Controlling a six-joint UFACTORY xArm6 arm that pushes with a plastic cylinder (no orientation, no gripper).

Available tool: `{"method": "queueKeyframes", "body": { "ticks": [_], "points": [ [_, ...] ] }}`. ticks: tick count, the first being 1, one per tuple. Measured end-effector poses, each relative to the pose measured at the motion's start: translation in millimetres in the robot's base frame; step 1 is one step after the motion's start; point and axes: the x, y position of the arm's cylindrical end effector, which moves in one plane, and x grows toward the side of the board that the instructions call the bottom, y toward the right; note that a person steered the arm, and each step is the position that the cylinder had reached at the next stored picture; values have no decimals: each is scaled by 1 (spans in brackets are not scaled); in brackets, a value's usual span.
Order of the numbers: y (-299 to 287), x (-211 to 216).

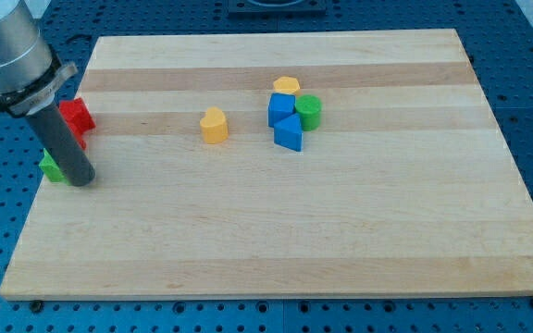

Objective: Point your arm towards the green circle

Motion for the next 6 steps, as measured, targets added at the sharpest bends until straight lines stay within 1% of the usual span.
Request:
{"method": "queueKeyframes", "body": {
  "ticks": [1,2,3,5,6],
  "points": [
    [0,-6],
    [18,-4],
    [89,-3],
    [281,0],
    [333,-31]
  ]
}}
